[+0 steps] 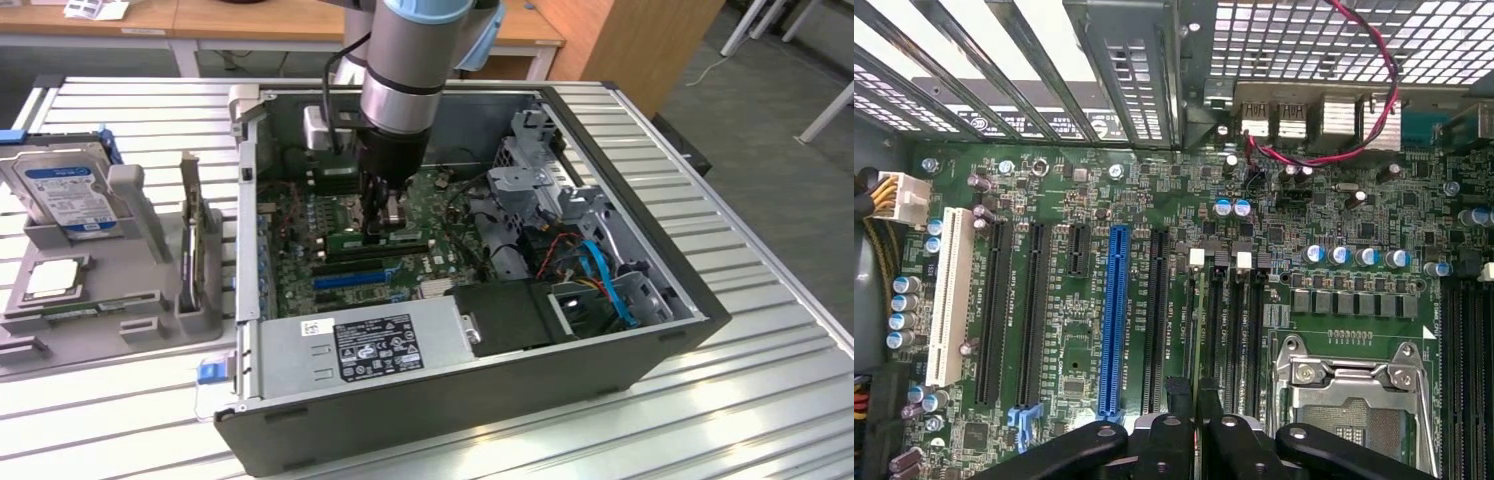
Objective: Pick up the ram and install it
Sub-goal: 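Insert the ram into the slot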
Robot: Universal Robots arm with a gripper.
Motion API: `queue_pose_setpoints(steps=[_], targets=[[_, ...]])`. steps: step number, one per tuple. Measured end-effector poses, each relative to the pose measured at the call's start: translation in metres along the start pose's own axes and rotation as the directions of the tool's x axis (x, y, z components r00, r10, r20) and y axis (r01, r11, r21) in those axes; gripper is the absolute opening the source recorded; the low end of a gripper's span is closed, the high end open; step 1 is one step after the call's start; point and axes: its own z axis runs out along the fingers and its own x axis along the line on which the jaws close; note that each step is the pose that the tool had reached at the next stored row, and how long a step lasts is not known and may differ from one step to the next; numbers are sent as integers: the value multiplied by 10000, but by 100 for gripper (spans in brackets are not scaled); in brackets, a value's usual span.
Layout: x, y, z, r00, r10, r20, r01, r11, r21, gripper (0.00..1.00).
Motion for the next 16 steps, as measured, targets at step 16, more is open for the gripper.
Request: queue_pose_setpoints(steps=[16], targets=[[-15,0,0,10000,-3,0,3,10000,0,13]])
